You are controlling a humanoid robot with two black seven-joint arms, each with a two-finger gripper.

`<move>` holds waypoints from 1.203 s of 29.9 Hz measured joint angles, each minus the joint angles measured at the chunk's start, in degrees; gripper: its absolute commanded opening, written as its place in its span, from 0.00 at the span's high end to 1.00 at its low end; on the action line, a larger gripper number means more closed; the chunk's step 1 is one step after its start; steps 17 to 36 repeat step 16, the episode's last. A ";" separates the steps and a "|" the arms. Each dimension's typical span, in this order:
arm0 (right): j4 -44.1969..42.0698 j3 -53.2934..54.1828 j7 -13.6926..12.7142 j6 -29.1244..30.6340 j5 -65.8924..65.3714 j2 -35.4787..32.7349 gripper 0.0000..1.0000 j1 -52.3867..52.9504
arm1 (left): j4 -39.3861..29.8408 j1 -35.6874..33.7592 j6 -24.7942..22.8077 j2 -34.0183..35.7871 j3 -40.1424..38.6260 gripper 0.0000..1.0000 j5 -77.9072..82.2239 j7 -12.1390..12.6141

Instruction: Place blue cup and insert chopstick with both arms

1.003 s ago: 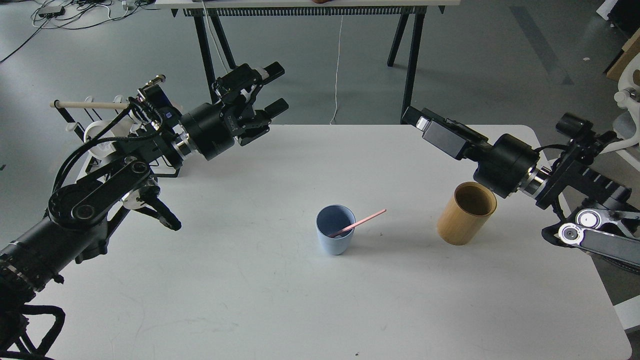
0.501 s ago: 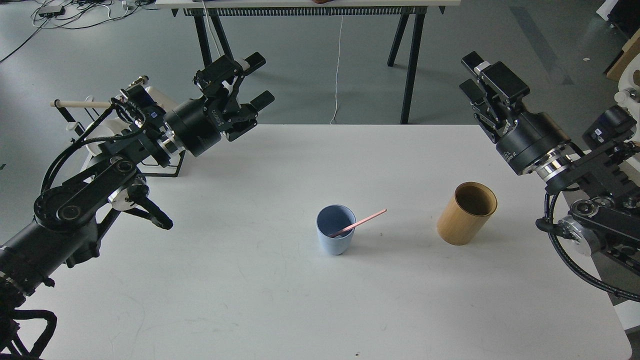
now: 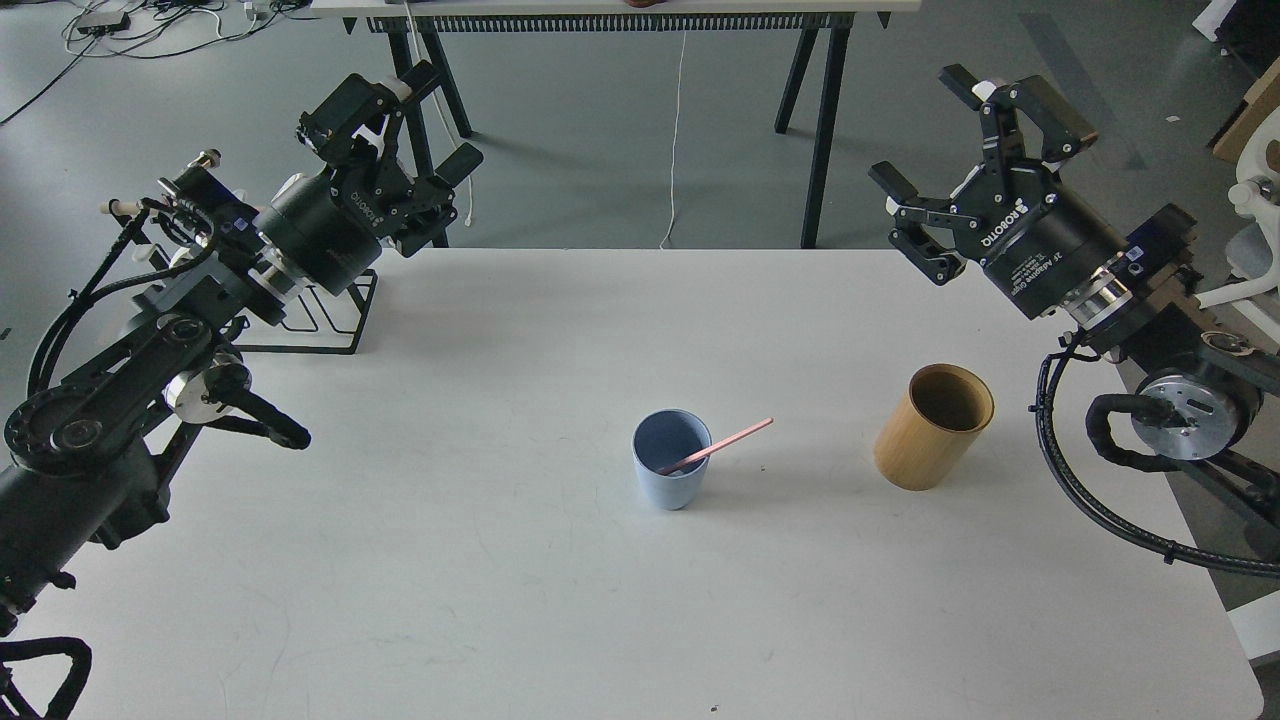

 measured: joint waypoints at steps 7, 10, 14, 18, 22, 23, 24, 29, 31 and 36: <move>-1.83 -0.40 0.00 -6.21 -0.28 5.30 0.01 -0.95 | -0.11 0.03 0.00 -0.11 -0.27 0.03 -0.02 0.00; -2.05 0.03 0.00 -9.94 -0.28 7.17 0.01 -1.70 | -0.14 0.03 0.00 0.01 -0.29 0.03 -0.03 0.00; -1.86 0.89 0.00 -11.03 -0.10 7.37 0.01 -2.38 | -0.17 0.03 0.00 0.04 -0.29 0.03 -0.03 0.00; -1.86 1.35 0.00 -11.46 -0.05 7.39 0.01 -2.45 | -0.18 0.03 0.00 -0.03 -0.29 0.03 -0.03 0.00; -1.86 1.35 0.00 -11.46 -0.05 7.39 0.01 -2.45 | -0.18 0.03 0.00 -0.03 -0.29 0.03 -0.03 0.00; -1.86 1.35 0.00 -11.46 -0.05 7.39 0.01 -2.45 | -0.18 0.03 0.00 -0.03 -0.29 0.03 -0.03 0.00; -1.86 1.35 0.00 -11.46 -0.05 7.39 0.01 -2.45 | -0.18 0.03 0.00 -0.03 -0.29 0.03 -0.03 0.00; -1.86 1.35 0.00 -11.46 -0.05 7.39 0.01 -2.45 | -0.18 0.03 0.00 -0.03 -0.29 0.03 -0.03 0.00; -1.86 1.35 0.00 -11.46 -0.05 7.39 0.01 -2.45 | -0.18 0.03 0.00 -0.03 -0.29 0.03 -0.03 0.00; -1.86 1.35 0.00 -11.46 -0.05 7.39 0.01 -2.45 | -0.18 0.03 0.00 -0.03 -0.29 0.03 -0.03 0.00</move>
